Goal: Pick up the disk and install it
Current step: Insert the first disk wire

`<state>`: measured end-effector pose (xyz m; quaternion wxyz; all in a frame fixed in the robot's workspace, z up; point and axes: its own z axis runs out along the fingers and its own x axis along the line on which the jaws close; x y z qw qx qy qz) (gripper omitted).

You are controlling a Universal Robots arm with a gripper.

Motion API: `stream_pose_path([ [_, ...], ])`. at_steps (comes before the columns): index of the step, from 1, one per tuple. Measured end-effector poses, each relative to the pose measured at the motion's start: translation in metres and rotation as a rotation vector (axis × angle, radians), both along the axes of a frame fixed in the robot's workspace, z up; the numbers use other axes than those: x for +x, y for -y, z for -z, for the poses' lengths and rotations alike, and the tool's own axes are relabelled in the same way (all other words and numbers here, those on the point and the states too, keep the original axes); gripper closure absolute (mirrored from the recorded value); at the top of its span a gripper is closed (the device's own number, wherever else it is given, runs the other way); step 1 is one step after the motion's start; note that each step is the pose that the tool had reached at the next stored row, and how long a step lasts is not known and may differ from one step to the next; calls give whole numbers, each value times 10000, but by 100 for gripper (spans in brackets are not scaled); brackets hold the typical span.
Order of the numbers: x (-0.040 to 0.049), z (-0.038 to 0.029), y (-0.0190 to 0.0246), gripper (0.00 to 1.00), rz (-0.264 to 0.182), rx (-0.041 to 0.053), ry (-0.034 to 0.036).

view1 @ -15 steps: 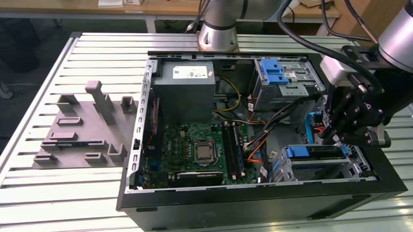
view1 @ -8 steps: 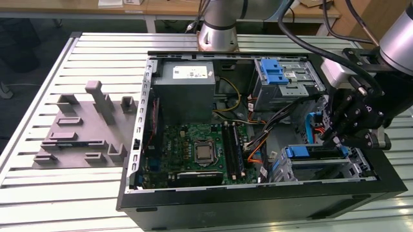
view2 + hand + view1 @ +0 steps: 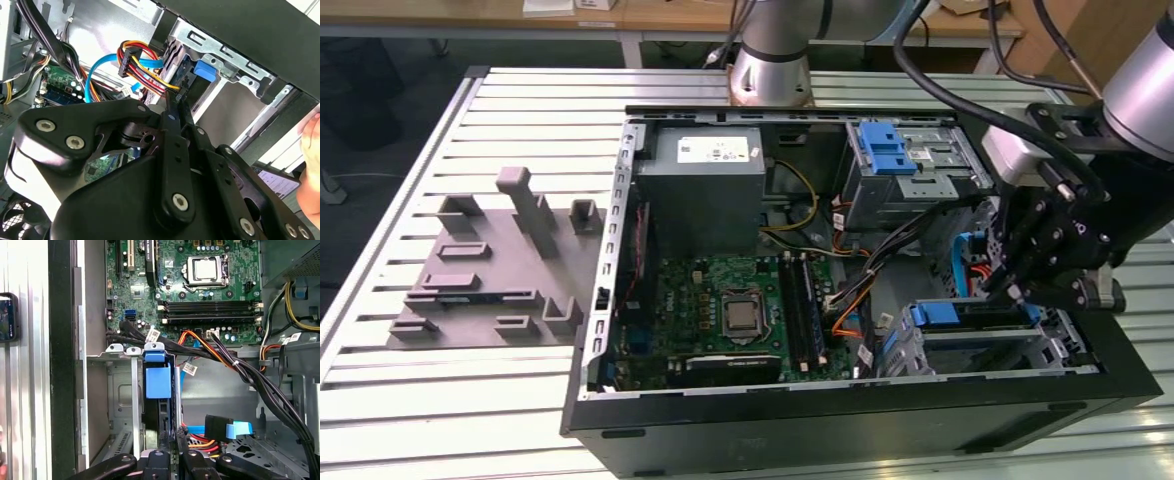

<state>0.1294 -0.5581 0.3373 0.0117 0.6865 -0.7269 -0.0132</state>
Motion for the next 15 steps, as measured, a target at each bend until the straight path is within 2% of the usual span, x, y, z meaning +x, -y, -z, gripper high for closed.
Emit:
stream_pose_path([
  [15,0,38,0,84,1,-4,-3],
])
